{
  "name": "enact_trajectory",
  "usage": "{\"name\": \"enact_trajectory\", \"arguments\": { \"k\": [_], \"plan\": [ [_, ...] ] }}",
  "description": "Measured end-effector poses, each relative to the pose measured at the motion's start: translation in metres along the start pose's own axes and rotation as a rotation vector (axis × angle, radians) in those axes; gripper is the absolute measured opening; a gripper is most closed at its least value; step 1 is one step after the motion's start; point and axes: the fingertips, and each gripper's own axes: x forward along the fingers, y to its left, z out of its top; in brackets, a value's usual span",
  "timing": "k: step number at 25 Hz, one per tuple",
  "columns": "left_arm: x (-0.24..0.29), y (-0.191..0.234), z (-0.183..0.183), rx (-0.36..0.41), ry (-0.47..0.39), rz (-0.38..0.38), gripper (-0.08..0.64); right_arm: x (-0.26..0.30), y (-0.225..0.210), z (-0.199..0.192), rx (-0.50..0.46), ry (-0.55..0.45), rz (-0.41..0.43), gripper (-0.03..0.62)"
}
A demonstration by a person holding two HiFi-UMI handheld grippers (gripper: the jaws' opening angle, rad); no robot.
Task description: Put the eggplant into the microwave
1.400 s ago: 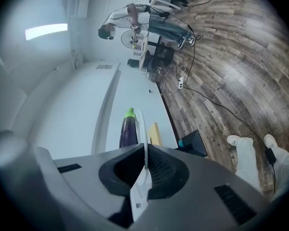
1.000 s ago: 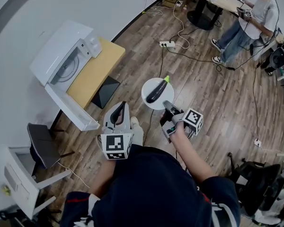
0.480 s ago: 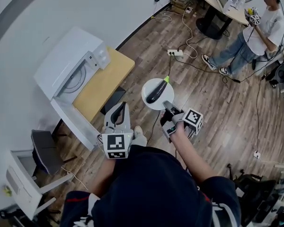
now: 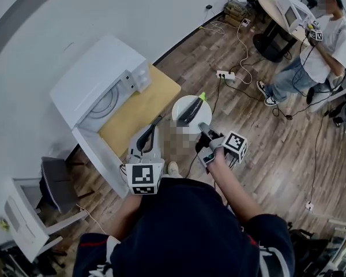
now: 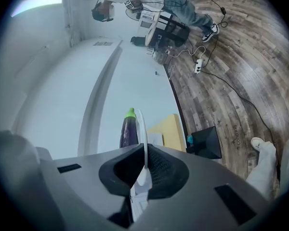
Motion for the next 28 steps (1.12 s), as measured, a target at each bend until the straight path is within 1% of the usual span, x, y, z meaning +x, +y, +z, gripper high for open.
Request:
{"name": "enact_trajectory", "arguments": {
  "k": [3,12,19,22,25,28],
  "plan": [
    [0.003,0.022,-0.009,-0.014,0.013,0.027,0.015,0.023,0.004,-0.011,-0.01,0.031,-0.023,0.02],
    [-0.003,0.069,-0.024,-0.062,0.033,0.147,0.015,0.08,0.016,-0.04,-0.063,0.167,-0.044,0.02],
    [-0.008,0.102,-0.031,-0.094,0.05,0.273,0.015,0.126,0.028,-0.062,-0.08,0.297,-0.027,0.02],
    [-0.008,0.115,-0.033,-0.113,0.058,0.324,0.015,0.144,0.03,-0.071,-0.104,0.353,-0.054,0.02],
    [-0.007,0.128,-0.035,-0.125,0.068,0.382,0.015,0.166,0.032,-0.08,-0.117,0.42,-0.051,0.02],
    [-0.01,0.137,-0.038,-0.148,0.077,0.447,0.015,0.18,0.035,-0.091,-0.138,0.488,-0.071,0.02]
  ]
}}
